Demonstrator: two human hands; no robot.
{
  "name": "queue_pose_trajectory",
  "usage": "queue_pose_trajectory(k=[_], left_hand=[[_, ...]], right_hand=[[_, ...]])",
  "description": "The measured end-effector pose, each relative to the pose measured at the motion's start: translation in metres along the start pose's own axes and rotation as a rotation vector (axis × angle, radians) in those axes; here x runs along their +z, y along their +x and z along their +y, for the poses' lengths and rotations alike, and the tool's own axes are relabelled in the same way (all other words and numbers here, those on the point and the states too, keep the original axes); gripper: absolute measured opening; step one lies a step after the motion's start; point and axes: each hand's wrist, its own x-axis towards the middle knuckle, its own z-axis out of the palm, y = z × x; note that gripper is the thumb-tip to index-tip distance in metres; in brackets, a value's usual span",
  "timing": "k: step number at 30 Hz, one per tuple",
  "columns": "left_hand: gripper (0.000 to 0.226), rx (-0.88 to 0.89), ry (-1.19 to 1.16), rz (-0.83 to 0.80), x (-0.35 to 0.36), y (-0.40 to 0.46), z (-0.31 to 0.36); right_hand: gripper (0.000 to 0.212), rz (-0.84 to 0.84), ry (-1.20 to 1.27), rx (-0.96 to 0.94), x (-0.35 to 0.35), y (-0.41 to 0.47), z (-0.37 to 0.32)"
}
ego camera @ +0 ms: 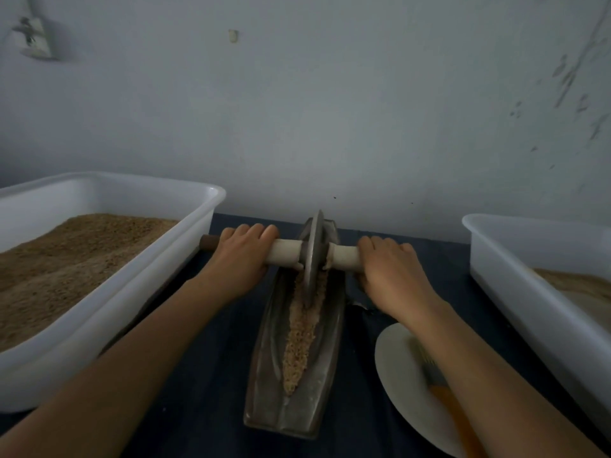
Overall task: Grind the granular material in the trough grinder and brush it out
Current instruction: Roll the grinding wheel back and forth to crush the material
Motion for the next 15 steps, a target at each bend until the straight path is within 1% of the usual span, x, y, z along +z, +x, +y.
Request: queue_pose_trajectory(k=[2, 3, 5, 8, 10, 12, 15], left_hand=[[0.032, 0.007, 0.032, -0.043, -0.005, -0.001, 0.000], [0.032, 0.016, 0.049, -0.094, -0.009, -0.001, 0.000], [0.034, 0.029, 0.043, -0.251, -0.022, -0.004, 0.001], [0.037, 0.017, -0.056, -0.528, -0.046, -0.010, 0.006], [0.034, 0.030, -0.102, -0.681, -0.061, -0.015, 0.007], [0.032, 0.063, -0.105, -0.776, -0.073, -0.020, 0.007], [0.035, 0.072, -0.114, -0.867, -0.083, -0.024, 0.007]], right_hand=[[0.022, -0.033, 0.021, -0.021, -0.002, -0.002, 0.002], [0.021, -0.072, 0.050, -0.034, -0.004, -0.004, 0.003], [0.021, -0.189, 0.132, -0.056, -0.014, -0.008, 0.003], [0.024, -0.398, 0.208, -0.084, -0.038, -0.015, 0.001], [0.022, -0.537, 0.253, -0.118, -0.055, -0.020, -0.001], [0.023, -0.633, 0.290, -0.159, -0.068, -0.026, -0.003], [0.026, -0.678, 0.314, -0.194, -0.079, -0.032, -0.005]])
